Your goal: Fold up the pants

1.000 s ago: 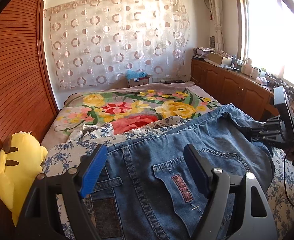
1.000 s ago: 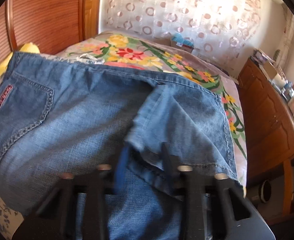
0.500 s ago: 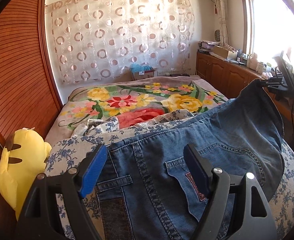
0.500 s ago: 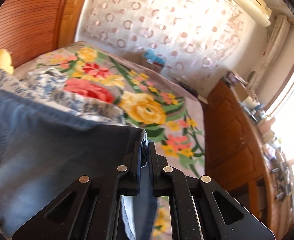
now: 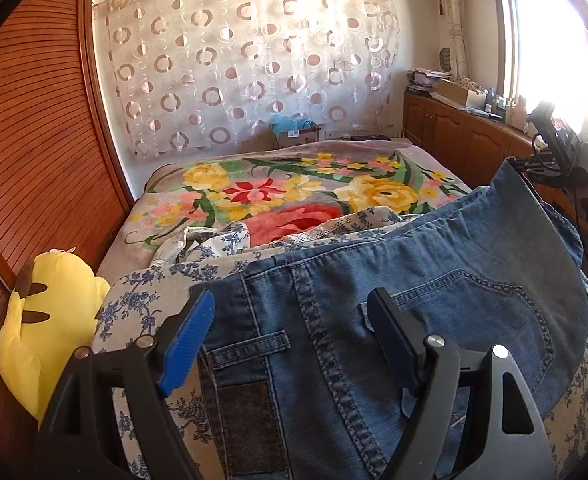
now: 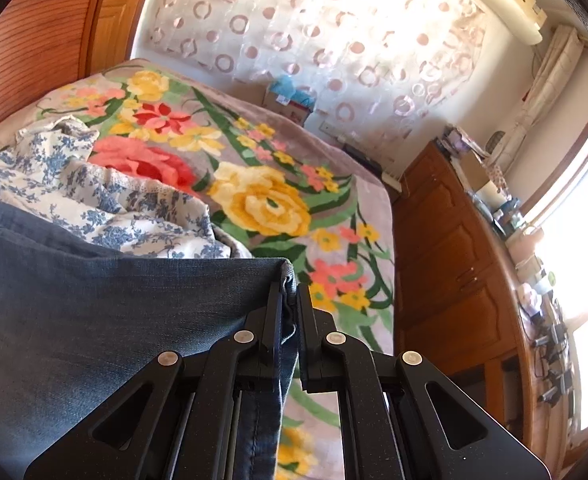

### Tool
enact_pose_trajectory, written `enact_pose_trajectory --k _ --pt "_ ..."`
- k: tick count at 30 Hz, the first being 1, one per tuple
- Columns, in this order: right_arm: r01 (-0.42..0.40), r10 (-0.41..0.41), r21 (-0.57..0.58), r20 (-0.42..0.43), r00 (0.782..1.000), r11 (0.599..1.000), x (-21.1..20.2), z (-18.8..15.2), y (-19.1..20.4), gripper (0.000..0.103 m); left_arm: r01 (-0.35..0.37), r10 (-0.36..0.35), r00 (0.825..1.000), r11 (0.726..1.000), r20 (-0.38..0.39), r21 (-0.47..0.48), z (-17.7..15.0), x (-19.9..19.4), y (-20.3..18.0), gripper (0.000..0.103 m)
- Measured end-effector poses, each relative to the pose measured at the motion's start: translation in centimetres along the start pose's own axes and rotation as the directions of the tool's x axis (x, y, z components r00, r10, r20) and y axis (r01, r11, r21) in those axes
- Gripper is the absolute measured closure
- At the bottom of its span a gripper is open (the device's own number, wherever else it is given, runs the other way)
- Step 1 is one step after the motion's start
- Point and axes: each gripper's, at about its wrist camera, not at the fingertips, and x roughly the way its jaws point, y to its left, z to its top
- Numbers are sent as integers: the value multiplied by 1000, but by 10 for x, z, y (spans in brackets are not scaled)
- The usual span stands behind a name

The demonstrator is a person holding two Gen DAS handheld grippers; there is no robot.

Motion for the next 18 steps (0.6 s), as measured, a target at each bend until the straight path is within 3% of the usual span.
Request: enact_pose_trajectory --k 2,6,13,18 --pt "-3 4 16 -28 1000 1000 10 -3 2 98 -10 10 1000 1000 -4 -2 -2 0 4 24" --pt "-39 42 65 -37 998 997 11 -14 2 70 -34 34 999 999 -10 -8 -6 0 15 24" --pt "-180 177 122 37 984 976 -25 -28 11 58 -74 71 997 995 -42 -61 -15 5 51 24" --pt "-317 309 147 74 948 937 -46 -37 39 55 -54 49 997 994 -59 -97 -17 16 65 24"
